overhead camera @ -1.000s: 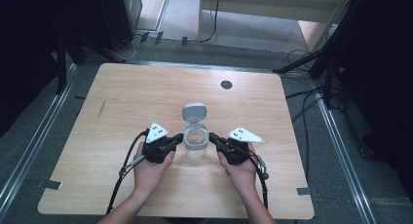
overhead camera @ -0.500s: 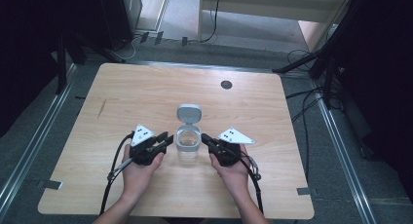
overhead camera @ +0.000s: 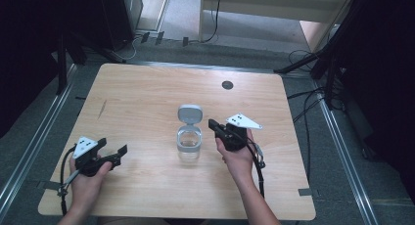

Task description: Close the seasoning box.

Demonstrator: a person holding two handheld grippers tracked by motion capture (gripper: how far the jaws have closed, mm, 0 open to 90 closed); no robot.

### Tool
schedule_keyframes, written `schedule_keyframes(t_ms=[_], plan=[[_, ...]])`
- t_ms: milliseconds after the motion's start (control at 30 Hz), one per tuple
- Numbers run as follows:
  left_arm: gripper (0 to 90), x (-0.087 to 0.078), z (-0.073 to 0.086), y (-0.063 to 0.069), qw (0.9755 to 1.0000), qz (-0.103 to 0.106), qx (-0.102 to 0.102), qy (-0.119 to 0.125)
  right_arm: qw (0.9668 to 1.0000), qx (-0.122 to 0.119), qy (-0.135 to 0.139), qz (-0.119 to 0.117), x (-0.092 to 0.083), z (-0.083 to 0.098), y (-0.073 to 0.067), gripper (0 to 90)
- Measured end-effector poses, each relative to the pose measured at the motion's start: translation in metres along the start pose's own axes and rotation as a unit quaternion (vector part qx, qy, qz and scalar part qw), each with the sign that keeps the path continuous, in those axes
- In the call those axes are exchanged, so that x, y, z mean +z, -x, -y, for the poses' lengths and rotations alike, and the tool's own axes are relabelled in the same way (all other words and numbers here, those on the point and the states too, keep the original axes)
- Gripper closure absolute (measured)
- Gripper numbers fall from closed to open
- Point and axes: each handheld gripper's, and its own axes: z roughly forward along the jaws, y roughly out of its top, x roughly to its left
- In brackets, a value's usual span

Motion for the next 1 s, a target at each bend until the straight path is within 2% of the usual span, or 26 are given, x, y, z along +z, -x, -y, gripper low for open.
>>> schedule_keyframes(t_ms=[33,67,133,233,300,400,533,667,700,800,867,933,1000], plan=[[13.8,-0.003,0.002,-0.004,1.0,-0.006,0.001,-0.002,1.0,-0.001,0.003,0.001,0.001,-0.005,0.001,90.0],[13.8,-0.009,0.005,-0.009,1.0,-0.003,-0.009,-0.003,1.0,-0.004,0.008,0.002,0.003,-0.015,0.004,90.0],[13.8,-0.012,0.008,-0.009,0.9999,0.006,-0.009,-0.003,0.9999,-0.008,0.011,0.004,0.004,-0.026,0.005,90.0],[13.8,-0.01,0.01,-0.006,0.9999,0.014,-0.001,-0.002,0.9999,-0.009,0.011,0.004,0.007,-0.035,0.006,90.0],[13.9,-0.006,0.009,-0.003,0.9999,0.008,0.006,-0.012,0.9999,-0.003,0.01,0.006,0.013,-0.043,0.008,90.0],[13.9,-0.006,0.009,-0.005,0.9999,0.008,0.0,-0.012,0.9999,0.0,0.012,0.002,0.016,-0.046,0.008,90.0],[13.9,-0.006,0.009,-0.007,0.9998,0.013,-0.012,-0.013,0.9997,0.001,0.018,-0.017,0.024,-0.055,0.005,90.0],[13.9,-0.005,0.009,-0.007,0.9997,0.014,-0.009,-0.015,0.9992,0.004,0.022,-0.032,0.024,-0.056,0.0,90.0],[13.9,-0.005,0.009,-0.007,0.9997,0.015,-0.009,-0.016,0.9989,-0.009,0.02,-0.041,0.022,-0.054,-0.007,90.0],[13.9,-0.005,0.009,-0.008,0.9997,0.015,-0.01,-0.016,0.9984,-0.012,0.02,-0.051,0.014,-0.048,-0.012,90.0],[13.9,-0.005,0.009,-0.008,0.9997,0.015,-0.01,-0.016,0.9983,-0.012,0.021,-0.052,0.012,-0.046,-0.013,90.0],[13.9,-0.005,0.009,-0.007,0.9997,0.016,-0.009,-0.016,0.9983,-0.023,0.026,-0.048,0.004,-0.044,-0.014,90.0],[13.9,-0.005,0.008,-0.007,0.9997,0.016,-0.008,-0.017,0.9986,-0.023,0.028,-0.039,-0.001,-0.043,-0.008,90.0]])
